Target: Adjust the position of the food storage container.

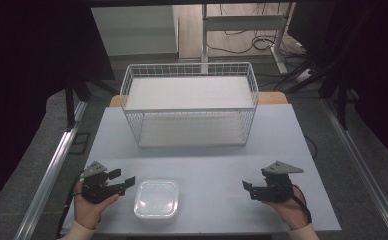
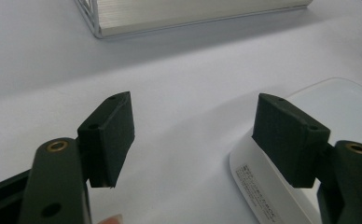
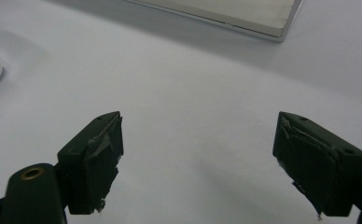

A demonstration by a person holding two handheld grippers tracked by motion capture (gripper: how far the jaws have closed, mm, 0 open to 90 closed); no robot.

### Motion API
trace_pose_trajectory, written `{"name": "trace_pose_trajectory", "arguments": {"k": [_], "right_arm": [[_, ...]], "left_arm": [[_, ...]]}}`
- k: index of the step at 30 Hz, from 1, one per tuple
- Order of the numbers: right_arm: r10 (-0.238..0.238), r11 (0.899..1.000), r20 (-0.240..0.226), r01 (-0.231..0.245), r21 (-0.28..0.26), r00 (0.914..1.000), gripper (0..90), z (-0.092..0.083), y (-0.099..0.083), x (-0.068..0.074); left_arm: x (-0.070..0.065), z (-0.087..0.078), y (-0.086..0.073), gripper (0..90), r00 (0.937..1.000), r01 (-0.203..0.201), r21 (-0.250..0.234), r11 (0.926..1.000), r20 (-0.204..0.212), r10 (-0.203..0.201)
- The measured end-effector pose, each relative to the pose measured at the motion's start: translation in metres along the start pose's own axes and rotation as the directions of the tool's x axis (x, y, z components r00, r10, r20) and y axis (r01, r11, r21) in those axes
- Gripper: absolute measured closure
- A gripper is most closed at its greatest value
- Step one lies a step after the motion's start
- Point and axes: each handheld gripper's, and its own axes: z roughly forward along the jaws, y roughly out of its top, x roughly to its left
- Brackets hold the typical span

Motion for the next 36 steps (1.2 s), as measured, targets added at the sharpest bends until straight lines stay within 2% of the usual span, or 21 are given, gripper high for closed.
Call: {"name": "trace_pose_trajectory", "arguments": {"k": [10,21,27,34,36], "right_arm": [[0.011,1.000,-0.014,-0.011,-0.014,0.9998,18.2,-0.004,0.001,0.000],[0.014,0.999,0.012,-0.014,-0.029,0.9998,18.4,-0.007,0.000,-0.005],[0.018,0.999,0.015,-0.017,-0.031,0.9997,18.4,-0.007,0.000,-0.006],[0.017,1.000,0.018,-0.017,-0.020,0.9997,18.4,-0.007,-0.001,-0.007],[0.019,1.000,0.020,-0.019,-0.015,0.9996,18.4,-0.006,-0.001,-0.007]], "left_arm": [[-0.001,-0.002,0.001,28.9,0.9999,0.011,0.002,0.9999,0.007,-0.011],[0.000,-0.001,0.002,28.7,0.9995,0.028,0.030,0.9992,0.014,-0.028],[-0.002,-0.005,0.006,28.6,0.9999,0.016,0.033,0.9993,0.001,-0.016],[-0.003,-0.014,0.014,28.7,1.0000,-0.001,0.078,0.9970,-0.001,0.001],[-0.004,-0.020,0.016,29.0,1.0000,-0.006,0.105,0.9945,-0.006,0.007]]}}
